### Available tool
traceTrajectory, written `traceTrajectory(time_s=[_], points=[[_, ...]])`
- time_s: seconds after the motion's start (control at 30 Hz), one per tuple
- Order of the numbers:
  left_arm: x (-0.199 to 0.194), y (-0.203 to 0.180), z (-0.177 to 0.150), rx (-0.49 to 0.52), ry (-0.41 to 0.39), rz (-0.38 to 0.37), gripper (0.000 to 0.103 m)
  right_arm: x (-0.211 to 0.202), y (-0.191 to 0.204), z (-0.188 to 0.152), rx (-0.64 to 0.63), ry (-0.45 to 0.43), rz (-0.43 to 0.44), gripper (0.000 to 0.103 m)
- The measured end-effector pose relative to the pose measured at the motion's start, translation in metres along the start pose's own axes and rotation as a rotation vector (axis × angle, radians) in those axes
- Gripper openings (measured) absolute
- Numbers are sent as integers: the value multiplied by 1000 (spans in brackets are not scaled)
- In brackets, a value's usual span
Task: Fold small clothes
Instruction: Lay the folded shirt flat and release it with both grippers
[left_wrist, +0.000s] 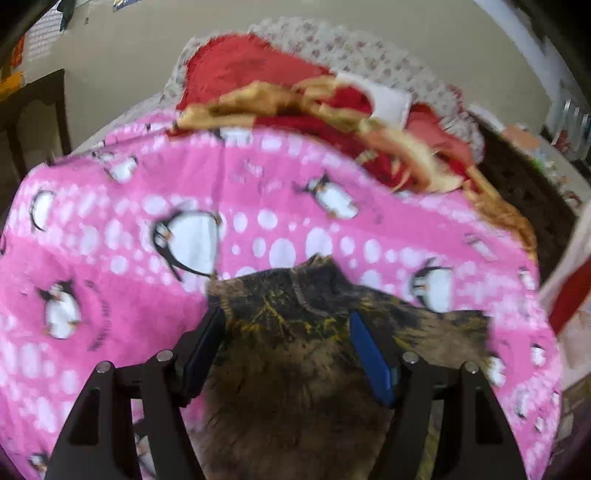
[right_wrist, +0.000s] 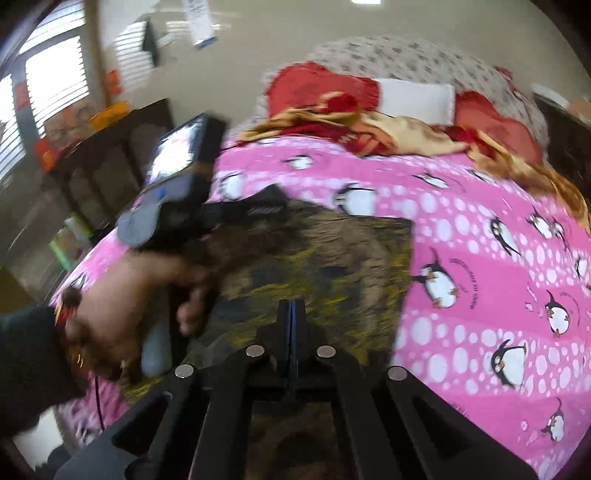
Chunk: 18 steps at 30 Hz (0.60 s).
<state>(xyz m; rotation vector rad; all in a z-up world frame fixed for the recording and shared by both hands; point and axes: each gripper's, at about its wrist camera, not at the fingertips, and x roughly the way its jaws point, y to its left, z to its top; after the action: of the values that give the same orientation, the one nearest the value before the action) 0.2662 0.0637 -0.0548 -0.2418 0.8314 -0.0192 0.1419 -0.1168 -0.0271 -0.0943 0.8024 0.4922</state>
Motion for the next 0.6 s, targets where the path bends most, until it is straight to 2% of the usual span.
traceTrajectory(time_s=[0.07, 0.17, 0.2, 0.23, 0.27, 0.33, 0.4, 0.47, 0.53, 0.6], points=[[-34, 3, -4, 28, -40, -25, 73, 1, -1, -5, 16, 3, -31, 0], [-85, 4, -30, 75, -75, -74, 72, -2, -12, -11, 50, 5, -86, 0], [-96, 3, -42, 85, -69, -96, 70, -5, -13, -12, 55, 4, -96, 0], [-102, 1, -55, 101, -55, -113, 61, -4, -16, -12, 70, 4, -93, 0], [-103, -3, -63, 118, -41, -118, 49, -5, -18, -12, 80, 1, -85, 0], [-93, -6, -82, 143, -8, -79, 42, -3, -16, -11, 64, 0, -100, 0], [-65, 5, -97, 94, 78, -43, 31, 14, -17, -15, 54, 57, -96, 1], [-58, 10, -105, 98, 42, -43, 30, 33, -21, -24, 64, 131, -92, 4], [-59, 8, -104, 84, 55, -43, 30, 36, -28, -30, 97, 103, -54, 4], [-63, 7, -98, 69, 82, -42, 30, 36, -34, -30, 145, 112, -28, 5]])
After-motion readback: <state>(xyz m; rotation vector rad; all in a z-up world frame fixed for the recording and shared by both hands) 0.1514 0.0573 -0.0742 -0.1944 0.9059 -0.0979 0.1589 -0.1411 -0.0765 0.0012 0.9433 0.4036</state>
